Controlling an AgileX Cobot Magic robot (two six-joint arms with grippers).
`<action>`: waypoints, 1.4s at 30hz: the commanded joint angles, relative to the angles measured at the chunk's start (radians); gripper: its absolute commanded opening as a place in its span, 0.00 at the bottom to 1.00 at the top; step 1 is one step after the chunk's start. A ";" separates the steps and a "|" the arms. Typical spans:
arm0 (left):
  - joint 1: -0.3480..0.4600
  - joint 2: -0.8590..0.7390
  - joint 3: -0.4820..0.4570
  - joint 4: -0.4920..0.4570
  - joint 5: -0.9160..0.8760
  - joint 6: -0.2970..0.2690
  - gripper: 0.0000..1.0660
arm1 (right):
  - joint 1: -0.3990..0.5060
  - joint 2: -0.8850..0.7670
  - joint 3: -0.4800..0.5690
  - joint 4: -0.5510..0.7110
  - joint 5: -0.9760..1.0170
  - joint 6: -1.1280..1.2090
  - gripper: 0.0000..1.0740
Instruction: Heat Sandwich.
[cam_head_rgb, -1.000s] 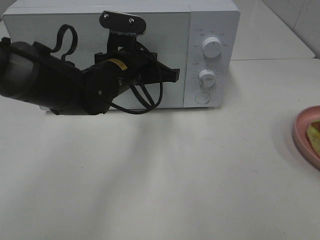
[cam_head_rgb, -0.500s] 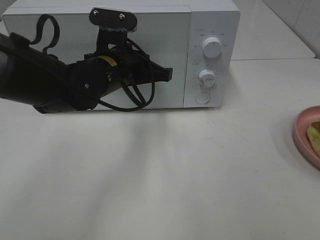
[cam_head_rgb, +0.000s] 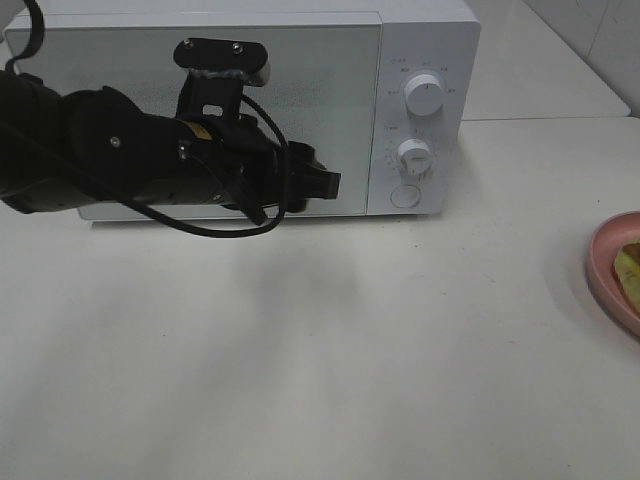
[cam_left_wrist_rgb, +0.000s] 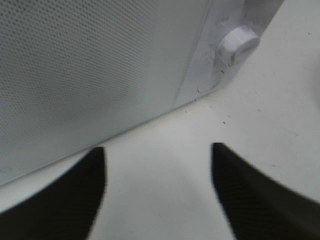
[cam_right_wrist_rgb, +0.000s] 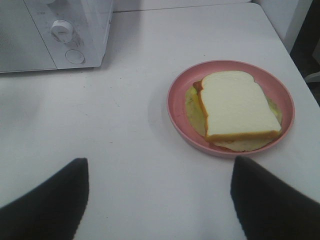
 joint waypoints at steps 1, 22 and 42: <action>-0.006 -0.042 0.005 -0.017 0.114 -0.004 0.94 | -0.007 -0.026 0.003 -0.001 -0.009 -0.006 0.70; 0.159 -0.198 0.004 0.209 0.965 -0.028 0.94 | -0.007 -0.026 0.003 -0.001 -0.009 -0.006 0.70; 0.572 -0.432 0.005 0.316 1.199 -0.092 0.94 | -0.007 -0.026 0.003 -0.001 -0.009 -0.006 0.70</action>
